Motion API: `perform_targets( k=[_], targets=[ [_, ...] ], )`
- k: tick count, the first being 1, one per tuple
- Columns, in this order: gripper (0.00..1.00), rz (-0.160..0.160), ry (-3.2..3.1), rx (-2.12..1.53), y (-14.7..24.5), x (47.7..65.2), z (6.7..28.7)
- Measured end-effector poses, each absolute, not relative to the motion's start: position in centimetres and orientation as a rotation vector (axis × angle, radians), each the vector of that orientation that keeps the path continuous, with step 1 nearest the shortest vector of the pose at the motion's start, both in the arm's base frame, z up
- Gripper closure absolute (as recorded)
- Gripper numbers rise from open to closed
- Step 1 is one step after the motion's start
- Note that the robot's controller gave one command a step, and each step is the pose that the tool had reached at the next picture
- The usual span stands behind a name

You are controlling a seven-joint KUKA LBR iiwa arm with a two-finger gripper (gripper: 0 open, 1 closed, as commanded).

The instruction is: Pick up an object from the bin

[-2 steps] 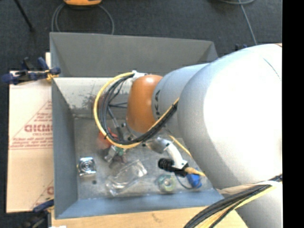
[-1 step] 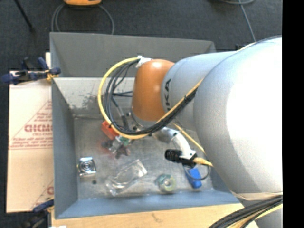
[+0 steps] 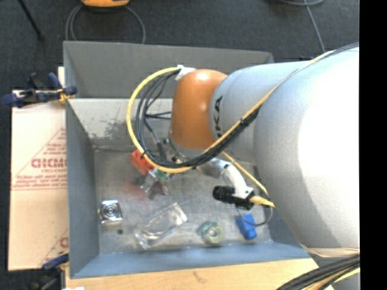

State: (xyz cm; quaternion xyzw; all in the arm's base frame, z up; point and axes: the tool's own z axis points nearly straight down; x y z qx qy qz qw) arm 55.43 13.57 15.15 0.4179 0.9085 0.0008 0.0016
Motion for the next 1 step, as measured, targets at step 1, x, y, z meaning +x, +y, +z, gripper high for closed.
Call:
perform_targets(
  k=[1],
  targets=[
    [1.0,0.002,2.854,1.304,13.49,55.5,15.86]
  ],
)
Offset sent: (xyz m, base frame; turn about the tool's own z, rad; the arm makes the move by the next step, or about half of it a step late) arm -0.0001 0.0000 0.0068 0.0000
